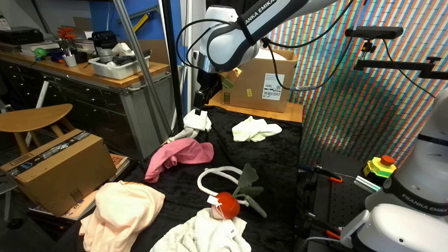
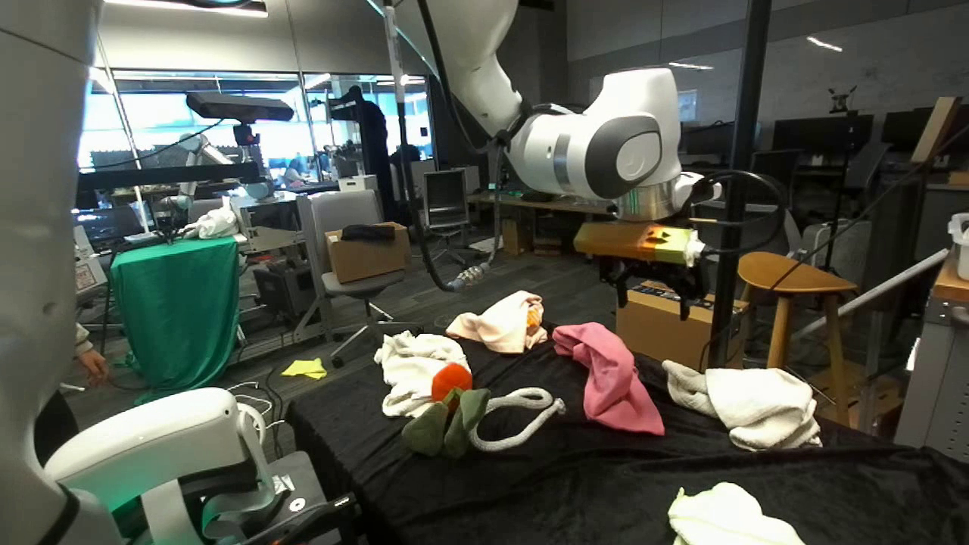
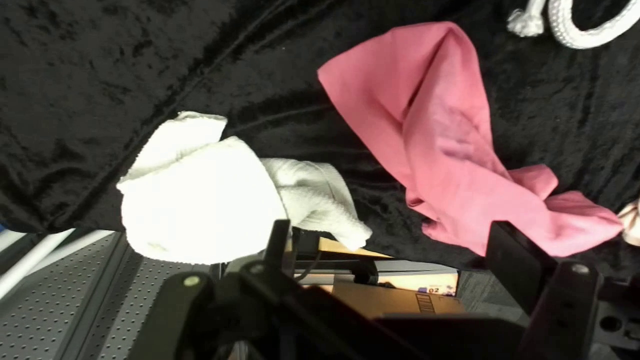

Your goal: Group up all the objects on the table

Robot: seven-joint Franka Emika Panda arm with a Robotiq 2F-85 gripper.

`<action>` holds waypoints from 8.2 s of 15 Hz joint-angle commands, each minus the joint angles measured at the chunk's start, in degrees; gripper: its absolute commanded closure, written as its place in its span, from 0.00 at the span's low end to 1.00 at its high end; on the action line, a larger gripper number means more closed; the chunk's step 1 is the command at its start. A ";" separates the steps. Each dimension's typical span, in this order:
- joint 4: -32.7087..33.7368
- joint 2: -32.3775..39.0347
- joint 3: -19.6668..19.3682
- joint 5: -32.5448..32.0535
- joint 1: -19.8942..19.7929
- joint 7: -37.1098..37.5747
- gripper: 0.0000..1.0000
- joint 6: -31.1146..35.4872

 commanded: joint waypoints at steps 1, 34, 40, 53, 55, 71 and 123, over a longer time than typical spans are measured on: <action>9.68 6.90 -0.05 -0.36 -2.16 -3.15 0.00 -3.93; 73.02 50.70 1.54 2.19 -9.17 -6.33 0.26 -35.36; 73.54 49.25 3.87 2.31 -9.35 -9.98 0.72 -45.89; 70.25 45.22 6.27 2.07 -11.29 -13.48 0.91 -53.47; 68.19 42.42 6.69 2.00 -11.73 -14.92 0.92 -54.09; 33.38 11.45 13.13 1.72 -12.12 -29.53 0.92 -56.49; -25.11 -25.80 -4.29 13.47 0.90 -4.28 0.00 -14.51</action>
